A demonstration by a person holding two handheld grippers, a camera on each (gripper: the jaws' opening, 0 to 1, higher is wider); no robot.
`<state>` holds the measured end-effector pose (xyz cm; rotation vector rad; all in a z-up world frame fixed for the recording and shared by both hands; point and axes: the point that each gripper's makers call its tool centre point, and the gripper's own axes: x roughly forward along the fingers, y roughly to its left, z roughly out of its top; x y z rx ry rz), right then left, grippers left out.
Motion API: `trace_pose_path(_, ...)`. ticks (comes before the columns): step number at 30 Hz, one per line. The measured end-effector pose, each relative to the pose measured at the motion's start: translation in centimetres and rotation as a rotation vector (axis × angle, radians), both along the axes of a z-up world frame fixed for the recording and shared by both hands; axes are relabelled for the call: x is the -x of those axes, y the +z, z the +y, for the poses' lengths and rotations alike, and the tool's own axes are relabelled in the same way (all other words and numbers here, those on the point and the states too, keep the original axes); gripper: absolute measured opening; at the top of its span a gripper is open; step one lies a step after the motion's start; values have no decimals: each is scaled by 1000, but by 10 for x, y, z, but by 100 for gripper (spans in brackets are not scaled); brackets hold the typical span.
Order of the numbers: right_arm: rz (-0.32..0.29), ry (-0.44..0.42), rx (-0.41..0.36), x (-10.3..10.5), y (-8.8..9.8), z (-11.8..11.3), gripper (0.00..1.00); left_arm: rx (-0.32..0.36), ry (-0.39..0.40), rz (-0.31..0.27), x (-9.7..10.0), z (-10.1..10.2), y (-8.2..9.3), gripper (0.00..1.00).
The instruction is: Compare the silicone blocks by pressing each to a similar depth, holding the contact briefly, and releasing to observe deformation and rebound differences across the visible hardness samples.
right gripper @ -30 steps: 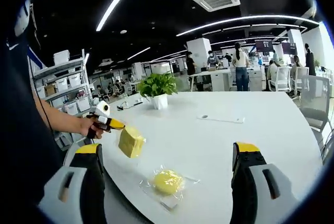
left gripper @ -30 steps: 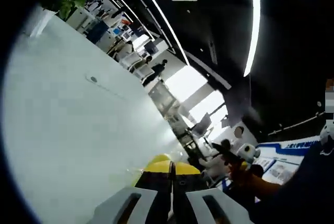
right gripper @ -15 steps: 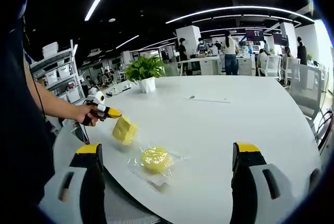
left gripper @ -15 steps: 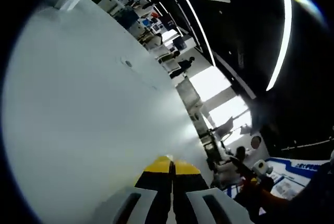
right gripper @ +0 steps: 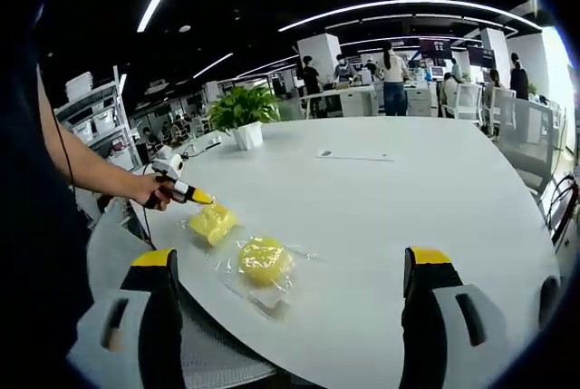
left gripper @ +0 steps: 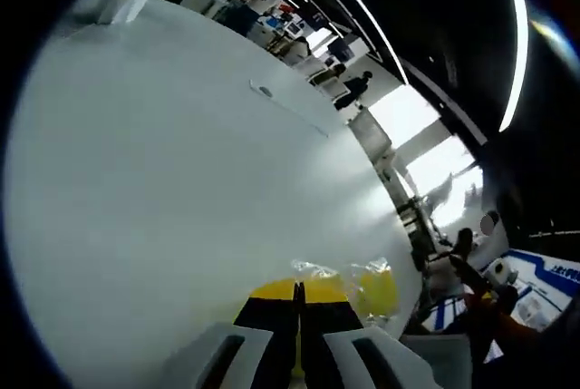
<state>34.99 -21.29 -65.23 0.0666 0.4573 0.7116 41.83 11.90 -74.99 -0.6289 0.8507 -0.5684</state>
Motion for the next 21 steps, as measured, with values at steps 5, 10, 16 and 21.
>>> trace_pose_path(5,23,1,3,-1,-8,3,97,-105,-17,6,-3,7,-18,0)
trace_pose_path(10,39,-2,6,-2,-13,1,97,-221,-59,-46,-3,11,-28,0)
trace_pose_path(16,52,-10,7,-4,-15,-3,97,-279,-92,-99,-7,20,-37,0)
trace_pose_path(21,49,-15,5,-4,-14,-3,97,-256,-75,-114,-10,23,-38,0)
